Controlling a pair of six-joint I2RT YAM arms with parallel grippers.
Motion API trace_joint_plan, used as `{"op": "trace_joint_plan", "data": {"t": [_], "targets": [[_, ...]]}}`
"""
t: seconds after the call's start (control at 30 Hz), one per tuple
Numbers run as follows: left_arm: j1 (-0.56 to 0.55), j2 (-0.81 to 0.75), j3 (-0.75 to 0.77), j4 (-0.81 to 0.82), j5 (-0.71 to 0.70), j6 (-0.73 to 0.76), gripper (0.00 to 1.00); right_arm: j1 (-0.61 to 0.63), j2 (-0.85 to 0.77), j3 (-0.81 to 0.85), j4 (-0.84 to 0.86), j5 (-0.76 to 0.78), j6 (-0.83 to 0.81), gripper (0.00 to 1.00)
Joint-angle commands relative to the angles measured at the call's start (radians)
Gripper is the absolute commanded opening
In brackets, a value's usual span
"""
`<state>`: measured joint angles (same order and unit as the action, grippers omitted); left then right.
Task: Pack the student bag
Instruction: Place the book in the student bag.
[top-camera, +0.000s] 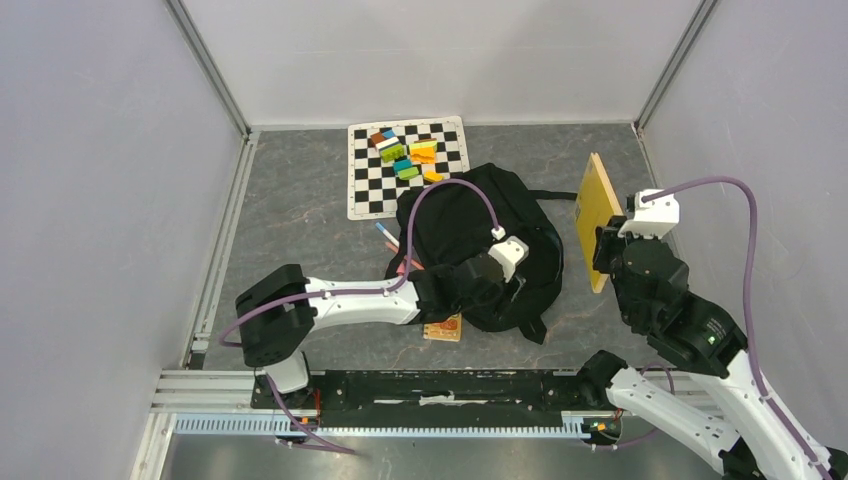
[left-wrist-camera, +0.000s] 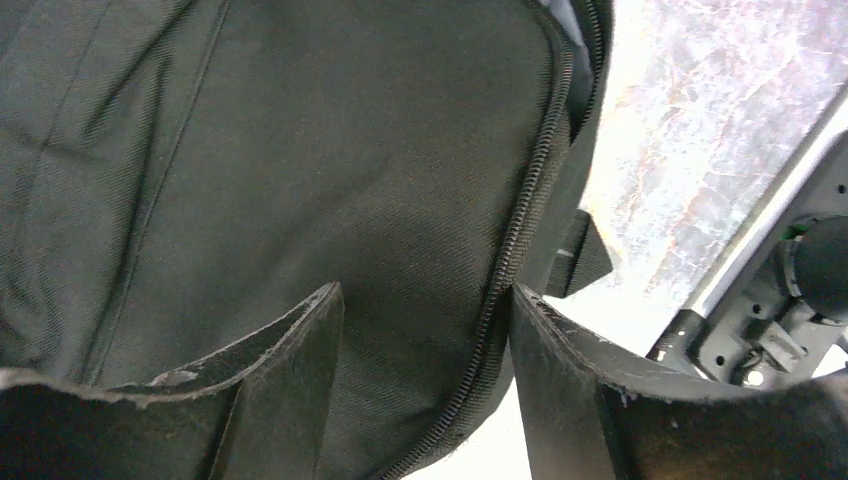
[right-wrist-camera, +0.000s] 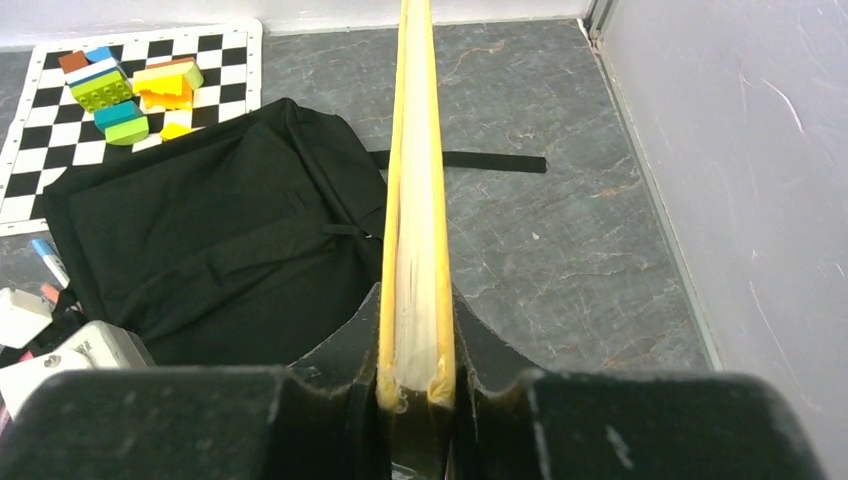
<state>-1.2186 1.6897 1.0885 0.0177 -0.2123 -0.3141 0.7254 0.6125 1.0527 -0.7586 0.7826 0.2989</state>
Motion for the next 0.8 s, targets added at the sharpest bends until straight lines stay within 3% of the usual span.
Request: {"op": "trace_joint_plan", "data": {"t": [0.0, 0.1, 0.3, 0.6, 0.77], "targets": [[0.001, 0.020, 0.057, -0.063, -0.126, 0.047, 0.67, 0.002, -0.025, 0.055, 0.032, -0.003, 0.014, 0.00], [0.001, 0.041, 0.081, -0.095, -0.147, 0.048, 0.67, 0.001, -0.029, 0.047, 0.036, -0.033, 0.020, 0.00], [0.000, 0.008, 0.093, -0.094, -0.176, 0.020, 0.55, 0.002, -0.050, 0.048, 0.072, -0.126, 0.037, 0.00], [0.006, 0.006, 0.216, -0.192, -0.195, 0.014, 0.04, 0.001, -0.054, 0.057, 0.087, -0.181, 0.029, 0.00], [0.042, -0.031, 0.254, -0.231, -0.261, -0.027, 0.02, 0.002, -0.070, 0.057, 0.068, -0.174, 0.055, 0.00]]}}
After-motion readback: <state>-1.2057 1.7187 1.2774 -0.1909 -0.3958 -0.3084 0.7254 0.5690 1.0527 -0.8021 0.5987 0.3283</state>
